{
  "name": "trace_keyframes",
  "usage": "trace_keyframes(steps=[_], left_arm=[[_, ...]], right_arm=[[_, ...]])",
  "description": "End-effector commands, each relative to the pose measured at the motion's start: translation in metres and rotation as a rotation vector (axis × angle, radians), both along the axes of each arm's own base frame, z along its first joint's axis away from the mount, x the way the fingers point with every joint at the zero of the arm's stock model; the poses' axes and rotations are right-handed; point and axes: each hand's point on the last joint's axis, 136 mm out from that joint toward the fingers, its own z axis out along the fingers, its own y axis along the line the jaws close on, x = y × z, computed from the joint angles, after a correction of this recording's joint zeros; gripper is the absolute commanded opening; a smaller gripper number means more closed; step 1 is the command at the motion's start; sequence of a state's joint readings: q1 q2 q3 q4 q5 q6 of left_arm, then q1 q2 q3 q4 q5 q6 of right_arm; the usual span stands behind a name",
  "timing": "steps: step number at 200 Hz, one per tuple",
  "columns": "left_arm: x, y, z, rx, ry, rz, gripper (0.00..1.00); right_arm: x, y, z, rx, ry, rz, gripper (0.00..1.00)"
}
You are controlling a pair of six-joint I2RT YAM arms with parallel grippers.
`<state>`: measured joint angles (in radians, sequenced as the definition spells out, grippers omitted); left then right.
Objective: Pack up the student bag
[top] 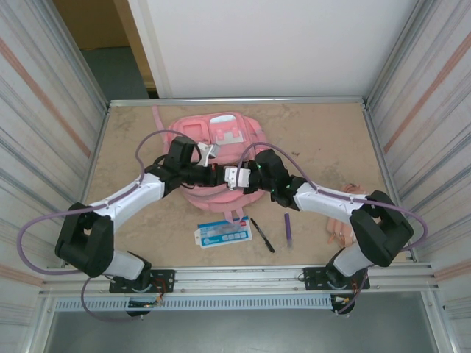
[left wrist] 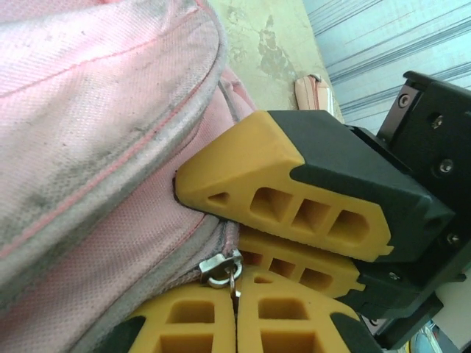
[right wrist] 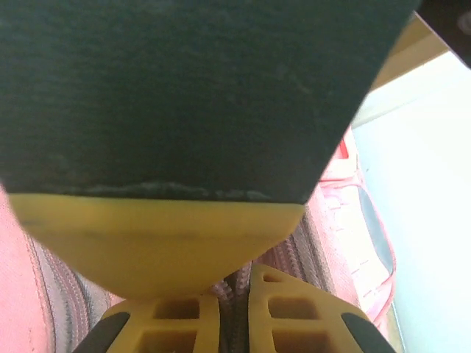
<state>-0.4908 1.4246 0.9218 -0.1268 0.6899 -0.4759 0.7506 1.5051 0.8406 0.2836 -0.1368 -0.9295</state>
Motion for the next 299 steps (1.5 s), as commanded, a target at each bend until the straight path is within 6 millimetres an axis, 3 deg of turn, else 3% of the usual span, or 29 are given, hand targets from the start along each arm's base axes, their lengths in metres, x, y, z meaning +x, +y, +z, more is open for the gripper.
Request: trace_keyframes(steps=[1, 33, 59, 73, 92, 124, 139, 171, 203, 231, 257, 278, 299], left_arm=[[0.008, 0.014, 0.036, -0.062, -0.105, 0.029, 0.0], [0.029, 0.068, 0.023, -0.01, -0.078, 0.216, 0.0], [0.033, 0.115, 0.002, 0.19, -0.119, 0.35, 0.0], [0.031, 0.129, -0.007, 0.211, -0.111, 0.391, 0.0], [0.024, 0.114, -0.005, 0.108, -0.099, 0.347, 0.0], [0.009, 0.066, 0.026, 0.049, -0.186, 0.167, 0.0], [0.002, 0.049, 0.039, 0.039, -0.231, 0.117, 0.0], [-0.005, 0.027, 0.06, -0.021, -0.264, 0.053, 0.0], [-0.012, 0.007, 0.062, -0.072, -0.24, -0.024, 0.0], [-0.021, -0.007, 0.064, -0.092, -0.239, -0.079, 0.0], [-0.026, -0.007, 0.062, -0.053, -0.236, -0.117, 0.0], [-0.012, 0.014, 0.048, 0.028, -0.242, -0.022, 0.0], [0.009, 0.05, 0.033, 0.033, -0.182, 0.122, 0.0]], right_arm=[[0.009, -0.021, 0.004, -0.008, -0.003, -0.053, 0.02], [0.011, -0.043, 0.004, 0.022, 0.062, -0.049, 0.0], [0.019, -0.061, 0.001, 0.006, 0.096, -0.082, 0.0], [0.022, -0.067, 0.005, 0.062, 0.114, -0.082, 0.03], [0.02, -0.067, 0.01, 0.092, 0.142, -0.066, 0.13], [-0.008, -0.05, 0.011, 0.022, 0.155, 0.035, 0.37], [-0.02, -0.042, 0.018, 0.008, 0.155, 0.055, 0.43], [-0.042, -0.022, 0.03, 0.052, 0.13, 0.095, 0.5], [-0.027, -0.009, 0.027, 0.047, 0.063, -0.017, 0.5], [-0.021, 0.003, 0.019, -0.002, 0.023, -0.054, 0.48], [-0.019, 0.005, 0.011, -0.024, -0.001, -0.061, 0.2], [-0.032, -0.001, 0.011, -0.048, 0.017, -0.011, 0.11], [-0.038, -0.012, 0.017, 0.001, 0.082, 0.03, 0.04]])
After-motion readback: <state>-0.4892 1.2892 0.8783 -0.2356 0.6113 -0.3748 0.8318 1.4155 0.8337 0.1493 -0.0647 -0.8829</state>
